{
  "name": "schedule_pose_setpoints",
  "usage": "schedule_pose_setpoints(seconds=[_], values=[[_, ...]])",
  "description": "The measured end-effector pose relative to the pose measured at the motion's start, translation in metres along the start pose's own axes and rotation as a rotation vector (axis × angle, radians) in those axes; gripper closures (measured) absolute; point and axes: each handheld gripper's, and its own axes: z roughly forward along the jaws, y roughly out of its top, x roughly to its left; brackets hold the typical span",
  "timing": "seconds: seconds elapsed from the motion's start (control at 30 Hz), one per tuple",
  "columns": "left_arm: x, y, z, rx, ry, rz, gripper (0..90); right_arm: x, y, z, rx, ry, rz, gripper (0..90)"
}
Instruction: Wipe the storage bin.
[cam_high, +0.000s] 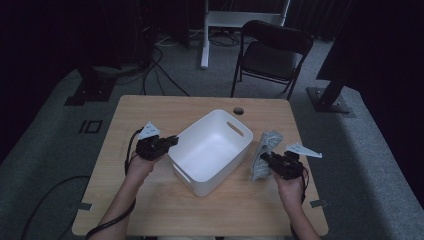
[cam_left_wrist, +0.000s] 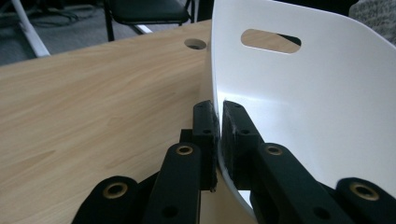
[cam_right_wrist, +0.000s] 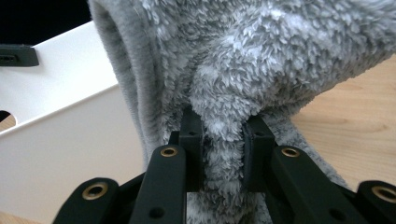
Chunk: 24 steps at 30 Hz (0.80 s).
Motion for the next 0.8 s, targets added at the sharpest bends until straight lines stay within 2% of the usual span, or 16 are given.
schedule_pose_setpoints(seconds=[0.07, 0.23, 0.3, 0.37, 0.47, 0.57, 0.8], values=[[-0.001, 0.001, 0.0, 0.012, 0.007, 0.02, 85.1, 0.002, 0.004, 0.001, -0.004, 0.002, -0.006, 74.4], [0.002, 0.001, 0.0, 0.009, -0.023, -0.007, 85.1, 0.008, 0.014, 0.007, -0.021, 0.027, -0.021, 74.4], [0.002, 0.001, 0.0, 0.01, -0.035, -0.001, 85.2, 0.011, 0.015, 0.011, -0.018, 0.04, -0.034, 74.4], [0.003, 0.0, 0.0, 0.007, -0.046, -0.008, 85.0, 0.014, 0.015, 0.016, -0.009, 0.038, -0.05, 74.5], [0.004, -0.001, 0.0, 0.001, -0.069, 0.002, 84.8, 0.016, 0.013, 0.02, -0.002, 0.026, -0.068, 74.6], [0.005, -0.003, 0.0, -0.01, -0.095, 0.003, 84.4, 0.015, 0.012, 0.022, 0.011, 0.022, -0.07, 74.7], [0.006, -0.004, 0.002, -0.019, -0.11, -0.004, 84.2, 0.014, 0.01, 0.026, 0.022, 0.004, -0.067, 74.8]])
